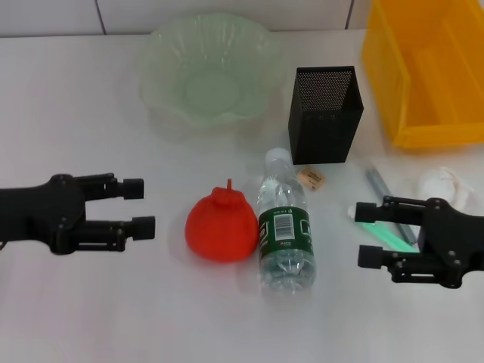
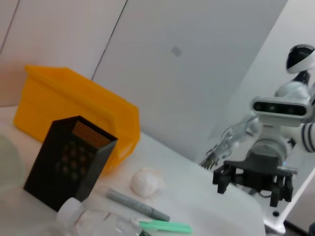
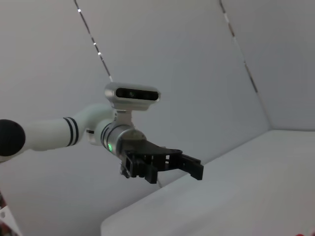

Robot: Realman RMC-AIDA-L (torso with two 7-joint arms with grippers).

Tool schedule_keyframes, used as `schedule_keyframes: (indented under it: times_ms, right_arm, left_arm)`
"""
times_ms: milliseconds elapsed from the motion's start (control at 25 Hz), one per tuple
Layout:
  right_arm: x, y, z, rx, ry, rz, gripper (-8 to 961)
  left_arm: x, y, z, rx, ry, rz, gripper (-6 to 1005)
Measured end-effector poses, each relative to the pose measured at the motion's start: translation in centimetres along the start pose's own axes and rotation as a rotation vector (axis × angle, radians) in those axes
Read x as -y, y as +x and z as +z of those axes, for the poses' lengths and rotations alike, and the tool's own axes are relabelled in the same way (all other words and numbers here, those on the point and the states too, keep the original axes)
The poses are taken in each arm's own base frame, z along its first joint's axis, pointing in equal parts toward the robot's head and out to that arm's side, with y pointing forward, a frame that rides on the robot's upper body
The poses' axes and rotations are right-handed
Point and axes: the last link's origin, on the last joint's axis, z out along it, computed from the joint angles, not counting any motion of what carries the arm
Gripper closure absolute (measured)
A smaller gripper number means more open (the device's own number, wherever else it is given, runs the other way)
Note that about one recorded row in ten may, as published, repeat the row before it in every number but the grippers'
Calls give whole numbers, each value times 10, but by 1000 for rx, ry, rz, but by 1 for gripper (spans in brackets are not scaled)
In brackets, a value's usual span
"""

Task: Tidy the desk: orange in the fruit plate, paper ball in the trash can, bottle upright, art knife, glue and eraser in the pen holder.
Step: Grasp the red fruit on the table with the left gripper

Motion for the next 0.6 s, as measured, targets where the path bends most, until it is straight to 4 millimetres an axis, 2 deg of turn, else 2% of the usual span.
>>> schedule_keyframes:
  times_ms: [40,80,120,200,240,360,400,440,600]
  right_arm:
    - [0,0,0,0,0,0,215]
    - [0,1,-4,10,19,1,215]
    - [0,3,-7,17,38,5,215]
    - [-1,9,-16,23,84,17,215]
    - [-1,9,-16,23,84,17,215]
    - [-1,16,-22,18,121,33,214]
    - [-2,20,-25,17,142,42,214]
    - [-2,20,-25,17,142,42,214]
    - [-5,26,-32,32,177,57,214]
  left_arm:
    - [0,0,0,0,0,0,184]
    - [1,8,2,27,10,0,185]
    - [6,25,14,106,28,10,186]
    - [15,36,32,191,50,13,187]
    - [15,36,32,191,50,13,188]
    - [26,44,53,251,67,29,191]
    - [31,44,66,276,74,35,192]
    - [31,44,66,276,74,35,193]
    - [44,34,88,324,117,31,197]
